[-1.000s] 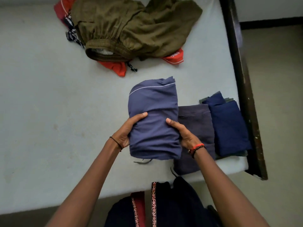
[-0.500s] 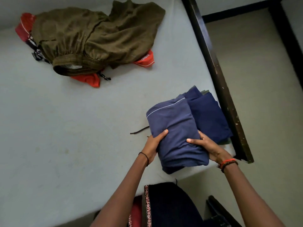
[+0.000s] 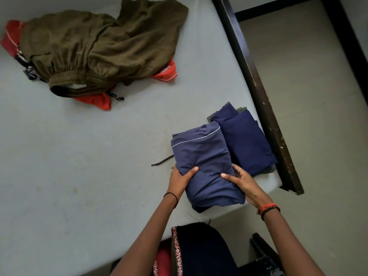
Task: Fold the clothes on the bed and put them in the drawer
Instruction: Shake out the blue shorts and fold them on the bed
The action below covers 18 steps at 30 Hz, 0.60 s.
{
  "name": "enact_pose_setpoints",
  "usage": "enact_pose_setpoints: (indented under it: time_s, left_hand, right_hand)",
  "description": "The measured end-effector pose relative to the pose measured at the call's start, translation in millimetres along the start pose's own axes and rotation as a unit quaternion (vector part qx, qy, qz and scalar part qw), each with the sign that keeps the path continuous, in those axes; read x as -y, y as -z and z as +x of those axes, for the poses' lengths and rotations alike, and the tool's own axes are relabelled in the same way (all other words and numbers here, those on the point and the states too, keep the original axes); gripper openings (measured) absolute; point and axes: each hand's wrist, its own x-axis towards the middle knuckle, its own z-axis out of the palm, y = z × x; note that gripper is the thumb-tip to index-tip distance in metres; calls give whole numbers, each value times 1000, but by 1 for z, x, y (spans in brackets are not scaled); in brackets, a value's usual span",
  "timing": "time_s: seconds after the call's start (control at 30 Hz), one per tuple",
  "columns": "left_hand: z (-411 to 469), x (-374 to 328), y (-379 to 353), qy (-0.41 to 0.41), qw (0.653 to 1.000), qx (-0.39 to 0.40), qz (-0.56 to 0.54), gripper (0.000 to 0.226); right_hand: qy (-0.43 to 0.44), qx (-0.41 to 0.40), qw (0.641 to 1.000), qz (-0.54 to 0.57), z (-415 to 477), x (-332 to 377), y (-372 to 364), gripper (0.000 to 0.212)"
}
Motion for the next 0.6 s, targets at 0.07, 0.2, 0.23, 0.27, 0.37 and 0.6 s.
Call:
enact_pose_setpoints:
  time_s: [0.07,0.2,0.23,0.27,0.37,0.6]
  left_hand:
    - [-5,-1,-6,-30,997,-68,18,71]
    - [-25,-2,-10,-231,917,-205,251,102]
    - [-28,-1,-11,-267,893,-191,310,106]
    - [-30,0,-14,-288,872,-167,358,109]
    - [-25,14,-24,-298,824,-108,470,119]
    - [5,32,-33,-263,797,-76,538,115]
  right_hand:
    - [-6,-21,996,-85,-4,13,2,61]
    - [58,-89,968,-229,-11,47,-3,83]
    - [121,-129,949,-262,-13,55,-9,78]
    - [200,-161,922,-291,-14,64,-16,68]
    - [385,-163,826,-378,-3,84,-43,45]
    - [367,-105,731,-565,67,77,-54,49]
